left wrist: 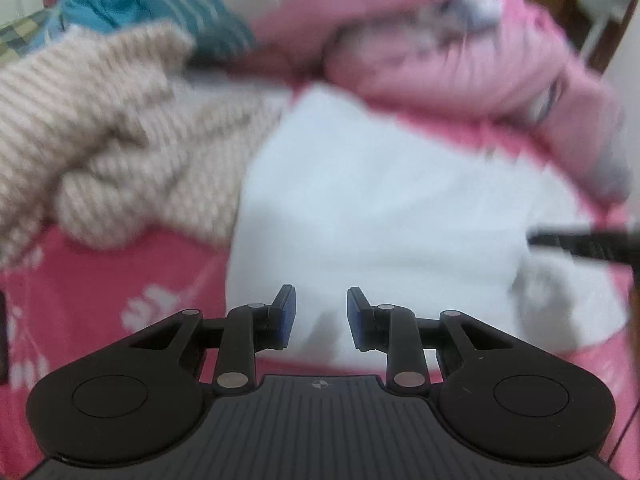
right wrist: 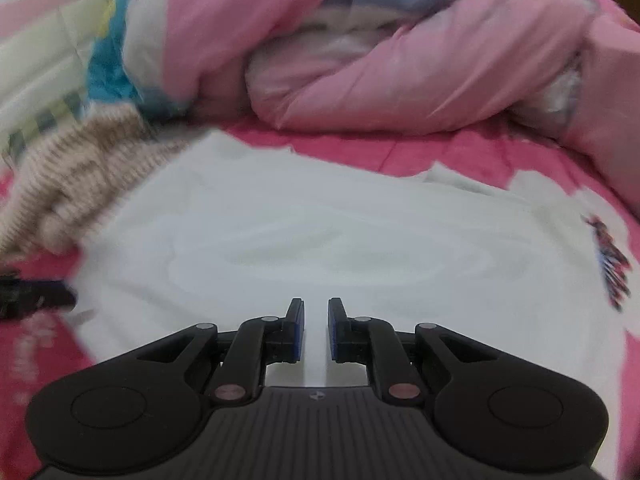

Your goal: Fold clothes

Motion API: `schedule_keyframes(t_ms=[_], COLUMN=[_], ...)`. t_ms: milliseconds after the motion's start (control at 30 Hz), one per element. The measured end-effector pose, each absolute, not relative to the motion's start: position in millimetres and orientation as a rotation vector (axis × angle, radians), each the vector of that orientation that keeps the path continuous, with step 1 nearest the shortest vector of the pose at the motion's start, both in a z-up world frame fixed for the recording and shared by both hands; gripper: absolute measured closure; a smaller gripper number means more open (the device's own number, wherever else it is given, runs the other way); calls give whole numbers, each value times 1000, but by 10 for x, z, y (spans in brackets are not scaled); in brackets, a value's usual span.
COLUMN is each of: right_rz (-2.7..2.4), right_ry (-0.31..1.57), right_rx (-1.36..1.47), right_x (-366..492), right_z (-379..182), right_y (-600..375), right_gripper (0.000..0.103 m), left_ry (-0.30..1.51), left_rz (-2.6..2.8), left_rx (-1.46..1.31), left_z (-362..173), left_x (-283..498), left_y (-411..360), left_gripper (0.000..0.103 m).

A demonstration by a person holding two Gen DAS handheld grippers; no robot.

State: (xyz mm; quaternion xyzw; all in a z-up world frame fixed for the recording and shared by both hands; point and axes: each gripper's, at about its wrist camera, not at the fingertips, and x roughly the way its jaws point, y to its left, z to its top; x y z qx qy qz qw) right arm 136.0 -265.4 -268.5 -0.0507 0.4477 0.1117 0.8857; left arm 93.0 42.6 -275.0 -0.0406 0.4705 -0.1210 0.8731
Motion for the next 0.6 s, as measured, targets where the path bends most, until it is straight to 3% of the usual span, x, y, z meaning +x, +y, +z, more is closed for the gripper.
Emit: schedule_keyframes(t_ms=[100, 200, 400, 600], right_rz=[92, 9, 442, 389], right_ry=[954, 943, 866, 896], right_rx=[-152, -70, -26, 0], right_x=[1683, 1810, 1838, 2382], right_z=[-2980, -2787, -2515, -3004], right_y=[-2699, -2789, -1982, -1457], right_gripper=[93, 94, 93, 97], left_ry=[971, 970, 991, 989], left_rz=[-247, -254, -279, -321], left_rx=[-113, -168, -207, -262], left_z=[-2825, -2804, -2856, -2880], left_x=[927, 922, 844, 845], left_y=[515, 620, 692, 779], left_gripper=[75, 75, 74, 74])
